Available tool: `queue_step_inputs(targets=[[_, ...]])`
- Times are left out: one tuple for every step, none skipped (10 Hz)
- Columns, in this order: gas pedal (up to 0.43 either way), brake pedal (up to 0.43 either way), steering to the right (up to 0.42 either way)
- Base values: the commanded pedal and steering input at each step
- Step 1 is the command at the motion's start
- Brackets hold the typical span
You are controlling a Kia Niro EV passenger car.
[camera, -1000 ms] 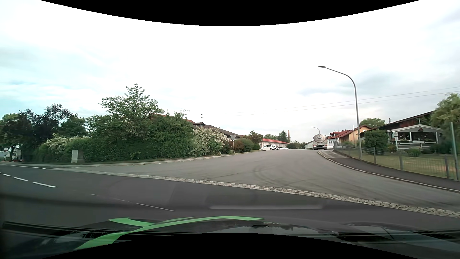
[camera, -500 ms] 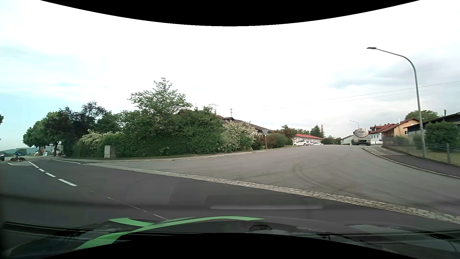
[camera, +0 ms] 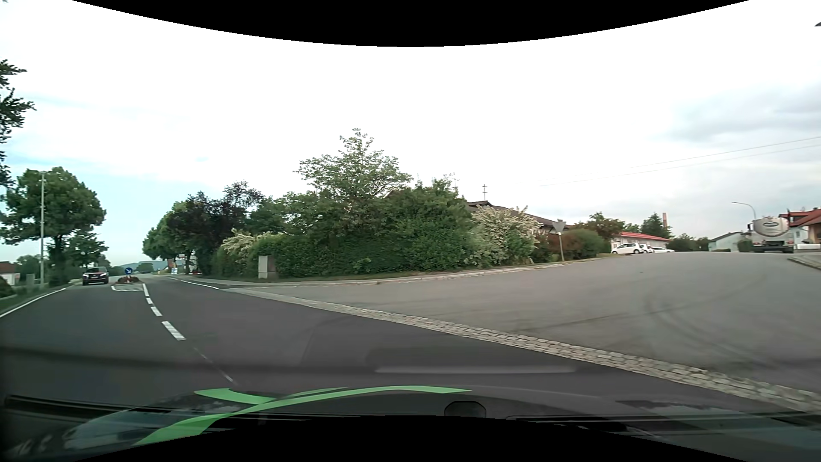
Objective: Follow the waypoints while adhering to traffic rules and regulations
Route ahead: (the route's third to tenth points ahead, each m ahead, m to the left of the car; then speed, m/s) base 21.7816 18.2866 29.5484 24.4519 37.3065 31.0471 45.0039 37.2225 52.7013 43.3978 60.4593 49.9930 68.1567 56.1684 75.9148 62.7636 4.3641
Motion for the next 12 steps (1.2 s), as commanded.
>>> queue_step_inputs(targets=[[0.311,0.0,-0.392],[0.311,0.0,-0.389],[0.311,0.0,-0.384],[0.311,0.0,-0.379],[0.311,0.0,-0.366],[0.319,0.0,-0.352],[0.319,0.0,-0.343],[0.319,0.0,-0.332],[0.331,0.0,-0.313],[0.331,0.0,-0.294],[0.331,0.0,-0.266],[0.339,0.0,-0.24]])
